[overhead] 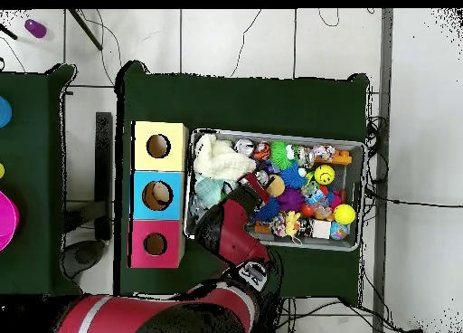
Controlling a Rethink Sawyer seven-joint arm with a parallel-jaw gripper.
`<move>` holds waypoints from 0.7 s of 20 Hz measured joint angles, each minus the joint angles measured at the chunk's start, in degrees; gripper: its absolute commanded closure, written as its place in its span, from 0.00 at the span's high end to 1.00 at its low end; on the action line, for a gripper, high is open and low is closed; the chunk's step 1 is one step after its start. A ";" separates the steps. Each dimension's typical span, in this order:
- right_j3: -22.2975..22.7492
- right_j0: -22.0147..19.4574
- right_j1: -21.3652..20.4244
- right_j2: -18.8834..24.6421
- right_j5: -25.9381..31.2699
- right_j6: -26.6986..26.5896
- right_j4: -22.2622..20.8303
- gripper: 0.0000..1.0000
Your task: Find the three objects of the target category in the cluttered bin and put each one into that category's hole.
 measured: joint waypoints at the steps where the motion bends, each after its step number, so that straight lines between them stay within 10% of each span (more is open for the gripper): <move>1: -0.03 -0.15 -0.09 0.06 0.20 -0.02 -0.57 0.00; 3: -0.22 -1.14 -0.68 0.40 1.67 -0.30 -4.11 0.00; 9: -4.35 -11.12 -7.77 2.13 23.05 -2.82 -32.91 0.00; 14: -6.89 -12.65 -9.29 2.04 34.83 -2.88 -41.76 0.00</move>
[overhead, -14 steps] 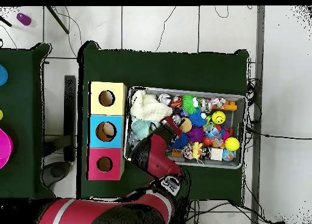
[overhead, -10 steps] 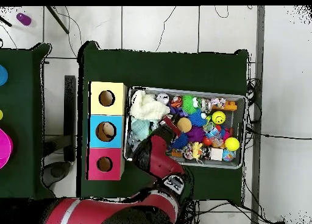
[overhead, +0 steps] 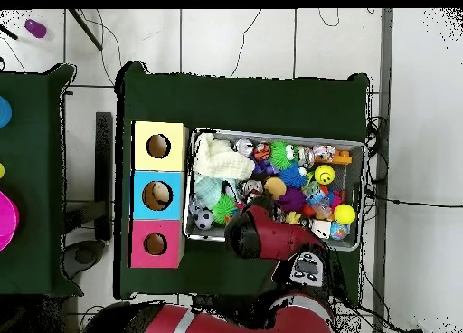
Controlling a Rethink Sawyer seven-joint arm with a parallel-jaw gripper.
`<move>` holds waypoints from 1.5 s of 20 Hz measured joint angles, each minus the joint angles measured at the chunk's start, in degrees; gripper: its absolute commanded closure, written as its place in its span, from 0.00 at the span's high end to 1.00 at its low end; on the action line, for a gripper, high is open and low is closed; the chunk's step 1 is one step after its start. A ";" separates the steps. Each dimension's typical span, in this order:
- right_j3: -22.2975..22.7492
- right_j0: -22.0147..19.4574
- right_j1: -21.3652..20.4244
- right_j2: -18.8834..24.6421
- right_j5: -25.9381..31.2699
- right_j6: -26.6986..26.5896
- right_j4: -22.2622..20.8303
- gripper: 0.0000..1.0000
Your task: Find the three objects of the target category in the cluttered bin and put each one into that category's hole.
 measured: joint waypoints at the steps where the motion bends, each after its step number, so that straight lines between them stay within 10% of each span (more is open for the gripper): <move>1: -0.26 0.17 -0.01 -0.04 0.63 0.00 -0.72 0.00; 30: -14.44 3.69 5.20 -0.69 2.41 0.00 -6.38 0.00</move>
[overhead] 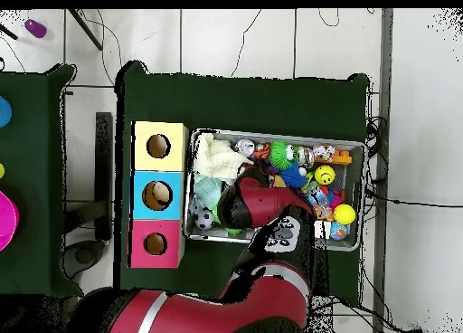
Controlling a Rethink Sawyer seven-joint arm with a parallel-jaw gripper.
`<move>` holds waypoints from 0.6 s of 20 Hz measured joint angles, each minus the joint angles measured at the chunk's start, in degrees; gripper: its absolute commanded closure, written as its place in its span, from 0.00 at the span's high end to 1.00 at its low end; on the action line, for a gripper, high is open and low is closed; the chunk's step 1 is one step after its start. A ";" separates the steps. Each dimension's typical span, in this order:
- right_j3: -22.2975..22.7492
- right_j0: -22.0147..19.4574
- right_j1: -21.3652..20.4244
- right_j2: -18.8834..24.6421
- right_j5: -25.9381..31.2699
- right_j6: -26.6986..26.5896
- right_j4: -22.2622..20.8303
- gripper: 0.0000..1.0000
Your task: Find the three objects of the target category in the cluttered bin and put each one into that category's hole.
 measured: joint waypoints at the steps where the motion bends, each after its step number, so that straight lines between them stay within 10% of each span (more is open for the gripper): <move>1: -0.51 0.01 0.47 -0.01 -0.01 0.00 0.00 0.00; 12: -3.35 1.74 3.58 -3.28 -2.59 0.00 0.95 0.00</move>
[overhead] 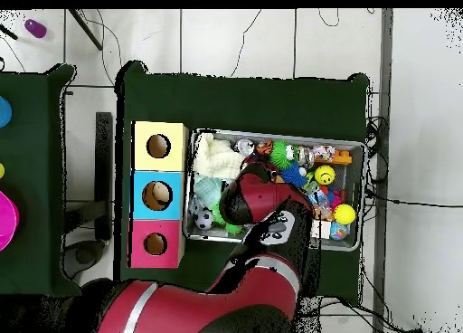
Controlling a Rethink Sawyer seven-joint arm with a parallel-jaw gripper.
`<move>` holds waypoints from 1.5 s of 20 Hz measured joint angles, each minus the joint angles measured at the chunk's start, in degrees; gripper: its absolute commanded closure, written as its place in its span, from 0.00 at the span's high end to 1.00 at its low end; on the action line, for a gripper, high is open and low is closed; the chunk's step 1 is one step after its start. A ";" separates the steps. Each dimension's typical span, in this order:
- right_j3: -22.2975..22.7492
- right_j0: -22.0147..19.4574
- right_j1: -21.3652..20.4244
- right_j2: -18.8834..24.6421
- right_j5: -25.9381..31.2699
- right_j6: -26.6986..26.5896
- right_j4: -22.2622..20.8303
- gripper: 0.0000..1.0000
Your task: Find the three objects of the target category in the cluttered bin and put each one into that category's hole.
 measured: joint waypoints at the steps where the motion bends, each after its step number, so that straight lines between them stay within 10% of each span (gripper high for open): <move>1: 0.00 0.22 0.21 -0.23 -0.56 0.00 0.06 0.00; 30: 0.88 2.51 4.71 -4.18 -13.53 0.00 1.96 0.00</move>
